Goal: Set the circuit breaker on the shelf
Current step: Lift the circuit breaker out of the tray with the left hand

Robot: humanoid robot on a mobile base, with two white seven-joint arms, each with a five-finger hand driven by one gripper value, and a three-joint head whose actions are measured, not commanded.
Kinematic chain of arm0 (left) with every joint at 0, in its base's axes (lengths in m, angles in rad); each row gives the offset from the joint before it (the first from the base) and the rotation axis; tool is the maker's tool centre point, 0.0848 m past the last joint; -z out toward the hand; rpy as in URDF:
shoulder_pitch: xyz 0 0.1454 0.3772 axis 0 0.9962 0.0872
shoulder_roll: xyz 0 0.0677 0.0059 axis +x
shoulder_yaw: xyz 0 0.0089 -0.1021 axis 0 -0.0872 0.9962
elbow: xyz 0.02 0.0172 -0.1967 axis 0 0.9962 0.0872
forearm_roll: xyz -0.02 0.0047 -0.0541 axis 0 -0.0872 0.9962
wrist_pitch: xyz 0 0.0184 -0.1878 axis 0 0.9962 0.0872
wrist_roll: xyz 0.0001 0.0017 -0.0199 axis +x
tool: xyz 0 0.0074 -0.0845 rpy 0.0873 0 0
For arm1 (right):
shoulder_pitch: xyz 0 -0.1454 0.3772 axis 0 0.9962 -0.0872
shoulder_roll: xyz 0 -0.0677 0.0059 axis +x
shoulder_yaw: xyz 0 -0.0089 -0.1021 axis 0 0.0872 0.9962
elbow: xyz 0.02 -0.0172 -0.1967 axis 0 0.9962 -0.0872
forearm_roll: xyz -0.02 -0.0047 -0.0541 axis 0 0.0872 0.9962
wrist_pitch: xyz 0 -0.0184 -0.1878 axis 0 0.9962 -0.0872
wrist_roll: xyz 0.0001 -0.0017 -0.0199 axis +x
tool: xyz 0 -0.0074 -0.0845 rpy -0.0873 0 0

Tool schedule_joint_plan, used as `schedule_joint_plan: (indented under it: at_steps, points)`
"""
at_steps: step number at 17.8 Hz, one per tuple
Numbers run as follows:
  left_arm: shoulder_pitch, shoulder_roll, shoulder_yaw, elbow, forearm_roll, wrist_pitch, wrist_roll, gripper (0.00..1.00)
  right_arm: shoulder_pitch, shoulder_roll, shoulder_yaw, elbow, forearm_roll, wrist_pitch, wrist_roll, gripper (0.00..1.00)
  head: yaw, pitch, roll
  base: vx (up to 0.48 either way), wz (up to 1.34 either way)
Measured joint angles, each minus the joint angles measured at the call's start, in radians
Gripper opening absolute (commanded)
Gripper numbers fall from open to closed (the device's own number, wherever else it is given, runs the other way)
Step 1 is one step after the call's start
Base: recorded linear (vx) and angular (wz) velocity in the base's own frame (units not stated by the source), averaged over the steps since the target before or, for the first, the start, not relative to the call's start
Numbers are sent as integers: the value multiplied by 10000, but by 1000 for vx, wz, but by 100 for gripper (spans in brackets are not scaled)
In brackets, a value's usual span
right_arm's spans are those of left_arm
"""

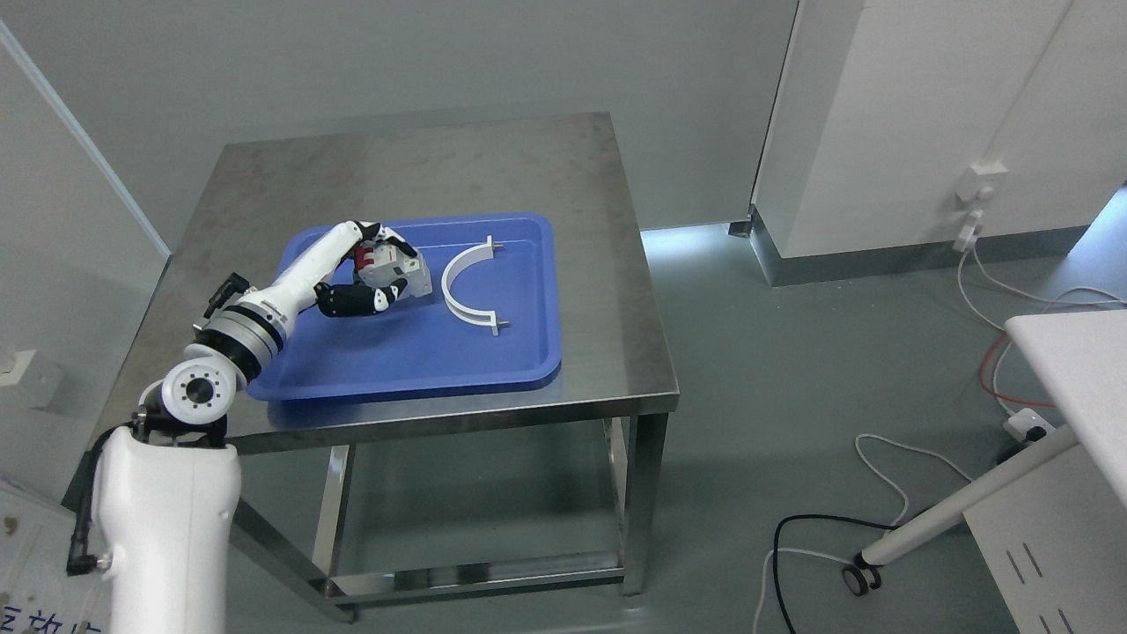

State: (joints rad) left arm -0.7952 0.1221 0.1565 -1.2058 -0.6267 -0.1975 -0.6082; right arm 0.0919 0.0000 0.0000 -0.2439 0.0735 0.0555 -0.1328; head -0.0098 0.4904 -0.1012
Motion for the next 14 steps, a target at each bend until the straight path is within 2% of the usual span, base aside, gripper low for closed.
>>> schedule_joint_plan:
  at_steps: [3, 6, 8, 12, 14]
  points:
    - [-468, -304, 725, -90, 286, -233, 201, 6, -2, 0, 0, 0, 0, 0, -15, 100, 0, 0, 0, -21, -5]
    - [-663, -539, 1411, -240, 1034, -305, 964, 7, -2, 0, 0, 0, -1, -1, -22, 100, 0, 0, 0, -76, -32]
    - [-584, -662, 1786, -358, 1746, -347, 1705, 7, -1, 0, 0, 0, -1, -1, -25, 100, 0, 0, 0, -152, -43]
    - [-104, -852, 2307, -684, 2854, -788, 3998, 7, 0, 0, 0, 0, -1, -1, -28, 100, 0, 0, 0, -275, 34]
    - [105, -914, 2454, -882, 3142, -905, 4599, 7, 0, 0, 0, 0, -1, -1, -28, 100, 0, 0, 0, -348, 106]
